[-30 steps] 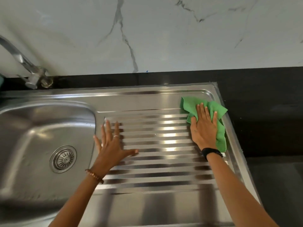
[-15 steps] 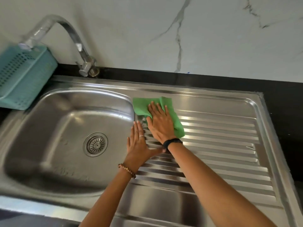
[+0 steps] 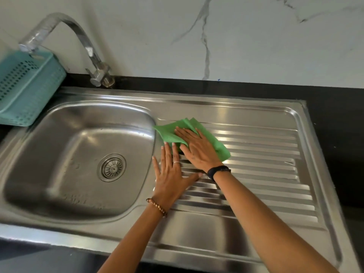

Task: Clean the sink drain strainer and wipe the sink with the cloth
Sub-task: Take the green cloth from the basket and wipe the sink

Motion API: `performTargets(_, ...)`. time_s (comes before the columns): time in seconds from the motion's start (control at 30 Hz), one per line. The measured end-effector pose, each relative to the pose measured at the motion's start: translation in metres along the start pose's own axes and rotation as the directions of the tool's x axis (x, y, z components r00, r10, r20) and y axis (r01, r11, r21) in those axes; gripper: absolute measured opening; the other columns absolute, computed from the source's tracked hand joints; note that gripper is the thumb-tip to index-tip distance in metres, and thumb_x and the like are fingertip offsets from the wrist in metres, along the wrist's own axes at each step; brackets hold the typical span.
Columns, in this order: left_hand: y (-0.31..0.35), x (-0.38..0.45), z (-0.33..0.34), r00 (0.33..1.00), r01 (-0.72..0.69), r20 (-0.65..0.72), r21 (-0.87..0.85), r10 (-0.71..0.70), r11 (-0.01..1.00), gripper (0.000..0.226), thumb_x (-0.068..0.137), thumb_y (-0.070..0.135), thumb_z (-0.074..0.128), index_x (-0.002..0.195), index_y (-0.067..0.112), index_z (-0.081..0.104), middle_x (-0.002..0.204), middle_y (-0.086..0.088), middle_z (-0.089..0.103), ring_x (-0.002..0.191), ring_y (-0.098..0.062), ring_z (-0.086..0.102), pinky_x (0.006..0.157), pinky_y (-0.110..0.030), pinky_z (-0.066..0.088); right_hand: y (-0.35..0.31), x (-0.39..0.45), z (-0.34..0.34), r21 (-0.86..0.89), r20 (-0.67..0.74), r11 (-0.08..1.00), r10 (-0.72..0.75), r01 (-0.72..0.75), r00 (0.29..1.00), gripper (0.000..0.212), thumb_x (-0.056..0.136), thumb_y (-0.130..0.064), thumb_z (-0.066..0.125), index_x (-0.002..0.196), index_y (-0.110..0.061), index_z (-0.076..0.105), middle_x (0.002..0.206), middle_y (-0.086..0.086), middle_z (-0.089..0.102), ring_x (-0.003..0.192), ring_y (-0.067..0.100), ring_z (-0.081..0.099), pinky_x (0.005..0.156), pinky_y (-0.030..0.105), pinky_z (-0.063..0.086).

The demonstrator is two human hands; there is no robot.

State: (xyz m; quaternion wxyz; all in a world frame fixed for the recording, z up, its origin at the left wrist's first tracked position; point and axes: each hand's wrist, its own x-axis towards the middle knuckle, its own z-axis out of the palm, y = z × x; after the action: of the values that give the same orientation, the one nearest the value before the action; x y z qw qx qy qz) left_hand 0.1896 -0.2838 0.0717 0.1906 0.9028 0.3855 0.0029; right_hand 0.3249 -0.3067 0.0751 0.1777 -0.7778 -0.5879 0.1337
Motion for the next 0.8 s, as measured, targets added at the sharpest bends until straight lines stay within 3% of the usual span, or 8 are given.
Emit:
performTargets(0.13,0.048,0.001,0.013,0.962,-0.188,0.193,-0.029,0.190,0.982,0.111,0.069,0.079,0.042,0.144,0.020,-0.015,0.153,-0.009,-0.022,0.140,-0.024,-0.024,0.110,-0.049,-0.019,0.048,-0.056,-0.026,0.052,-0.079,0.988,0.152,-0.149,0.985,0.048,0.097,-0.025,0.034,0.145,-0.026,0.026,0.153,-0.008,0.027,0.142,0.009,0.021,0.121,0.037,0.003)
performTargets(0.23,0.069,0.002,0.022,0.926,-0.268,0.277,0.007,0.256,0.963,0.112,0.065,0.081,0.041,0.145,0.024,-0.013,0.145,-0.002,-0.033,0.141,-0.028,-0.024,0.110,-0.055,-0.017,0.089,-0.100,-0.049,0.077,-0.147,0.954,0.300,-0.291,0.943,0.048,0.097,-0.021,0.035,0.144,-0.026,0.029,0.153,-0.006,0.029,0.142,0.010,0.022,0.120,0.037,0.000)
performTargets(0.37,0.067,0.005,0.028,0.925,-0.274,0.289,0.053,0.248,0.960,0.111,0.061,0.085,0.035,0.135,0.031,-0.026,0.142,0.000,-0.036,0.140,-0.029,-0.025,0.110,-0.056,-0.016,0.134,-0.146,-0.076,0.036,-0.214,0.887,0.458,-0.461,0.863,0.048,0.096,-0.020,0.036,0.143,-0.024,0.030,0.152,-0.002,0.031,0.142,0.013,0.024,0.120,0.041,0.004)
performTargets(0.47,0.066,0.006,0.026,0.915,-0.300,0.306,0.082,0.263,0.950,0.117,0.040,0.097,0.005,0.130,0.032,-0.031,0.147,-0.002,-0.034,0.139,-0.029,-0.026,0.109,-0.055,-0.017,0.140,-0.157,-0.082,0.071,-0.239,0.845,0.530,-0.529,0.814,0.048,0.097,-0.022,0.036,0.145,-0.020,0.027,0.154,0.002,0.028,0.142,0.016,0.023,0.118,0.038,0.007)
performTargets(0.53,0.066,0.006,0.027,0.911,-0.301,0.315,0.068,0.266,0.951,0.123,0.031,0.098,-0.004,0.131,0.032,-0.031,0.150,-0.005,-0.031,0.138,-0.027,-0.027,0.108,-0.054,-0.018,0.136,-0.156,-0.076,0.012,-0.242,0.809,0.572,-0.587,0.784,0.050,0.099,-0.026,0.032,0.147,-0.015,0.021,0.156,0.004,0.019,0.144,0.018,0.016,0.118,0.038,0.006)
performTargets(0.7,0.066,0.004,0.027,0.921,-0.303,0.278,0.075,0.272,0.950,0.129,0.032,0.097,-0.007,0.139,0.027,-0.025,0.153,-0.007,-0.026,0.140,-0.028,-0.024,0.110,-0.053,-0.016,0.117,-0.165,-0.062,0.069,-0.276,0.691,0.706,-0.719,0.652,0.056,0.099,-0.032,0.027,0.147,-0.008,0.013,0.157,0.010,0.014,0.145,0.022,0.012,0.119,0.040,0.009)
performTargets(0.8,0.064,0.005,0.021,0.912,-0.293,0.278,-0.068,0.301,0.954,0.121,0.049,0.093,0.014,0.144,0.024,-0.015,0.154,-0.005,-0.022,0.142,-0.026,-0.020,0.110,-0.049,-0.018,0.110,-0.173,-0.058,0.063,-0.270,0.685,0.712,-0.726,0.648,0.057,0.098,-0.032,0.028,0.147,-0.008,0.013,0.157,0.010,0.015,0.146,0.023,0.012,0.120,0.041,0.010)
